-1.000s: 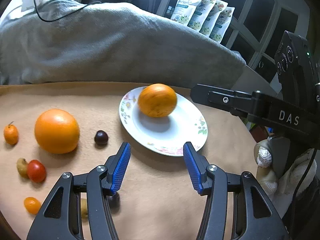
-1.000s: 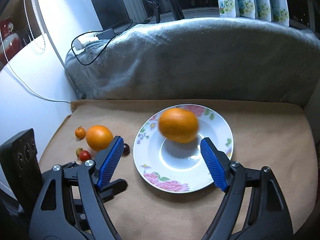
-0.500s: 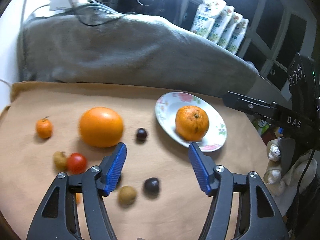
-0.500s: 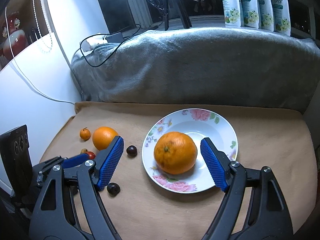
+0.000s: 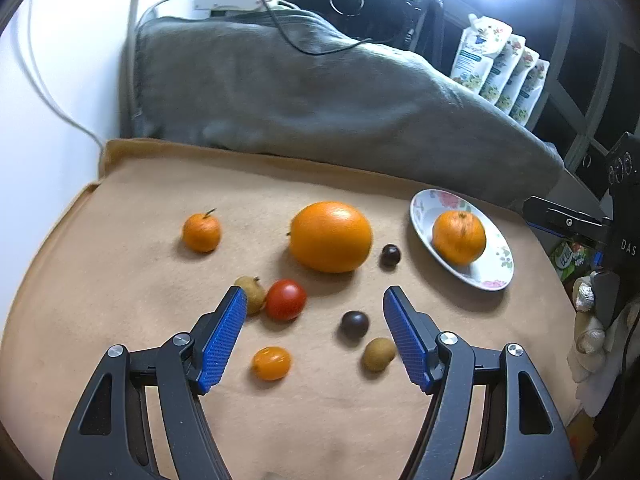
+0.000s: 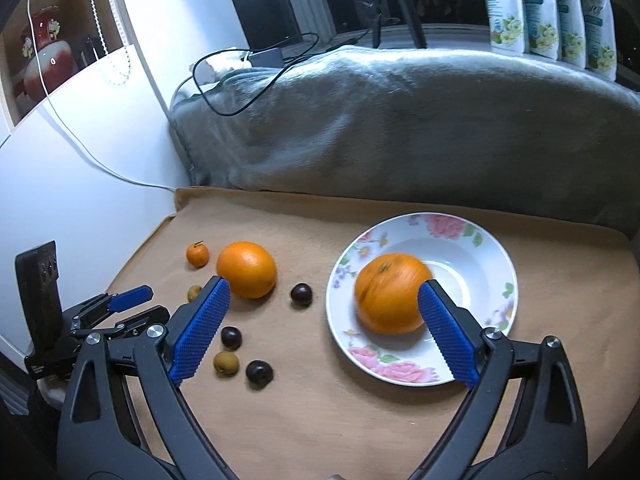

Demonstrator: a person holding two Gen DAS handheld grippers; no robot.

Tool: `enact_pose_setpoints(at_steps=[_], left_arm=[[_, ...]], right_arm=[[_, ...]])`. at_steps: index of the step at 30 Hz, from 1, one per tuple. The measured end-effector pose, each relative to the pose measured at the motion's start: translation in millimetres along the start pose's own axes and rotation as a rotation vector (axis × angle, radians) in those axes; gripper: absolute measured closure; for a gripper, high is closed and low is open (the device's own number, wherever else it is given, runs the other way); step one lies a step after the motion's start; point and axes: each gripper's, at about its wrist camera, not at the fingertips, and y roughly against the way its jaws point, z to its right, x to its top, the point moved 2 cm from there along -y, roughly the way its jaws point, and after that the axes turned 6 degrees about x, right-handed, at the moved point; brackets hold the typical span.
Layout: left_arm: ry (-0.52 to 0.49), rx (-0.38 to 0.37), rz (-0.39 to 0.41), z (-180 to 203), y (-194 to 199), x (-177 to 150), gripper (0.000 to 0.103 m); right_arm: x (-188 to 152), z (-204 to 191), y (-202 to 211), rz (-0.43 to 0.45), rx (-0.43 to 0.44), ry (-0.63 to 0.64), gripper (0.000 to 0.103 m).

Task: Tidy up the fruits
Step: 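Move the right gripper back toward the second large orange, then close the right gripper on the second large orange and lift it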

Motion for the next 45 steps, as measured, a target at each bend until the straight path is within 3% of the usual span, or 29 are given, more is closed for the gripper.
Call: enact_pose_setpoints(at_steps=[11, 15, 23, 39, 45], left_arm=[[0.037, -0.036, -0.018, -16, -10, -4, 0.033], [0.049, -0.070, -0.034, -18, -19, -2, 0.040], [0.050, -0.120, -0.059, -11, -33, 4, 0.046], [0.061, -0.147, -0.083, -3, -61, 17, 0.052], [0.061, -0.146, -0.097, -1, -70, 17, 0.056]], right_arm=[[4, -16, -33, -0.064, 0.067, 0.012, 0.006], [6, -18, -51, -0.096, 0.094, 0.003, 0.006], [10, -22, -82, -0.149, 0.157, -0.027, 0.006], [14, -45, -136, -0.261, 0.233, -0.009, 0.024], [12, -44, -150, -0.289, 0.232, -0.007, 0.025]])
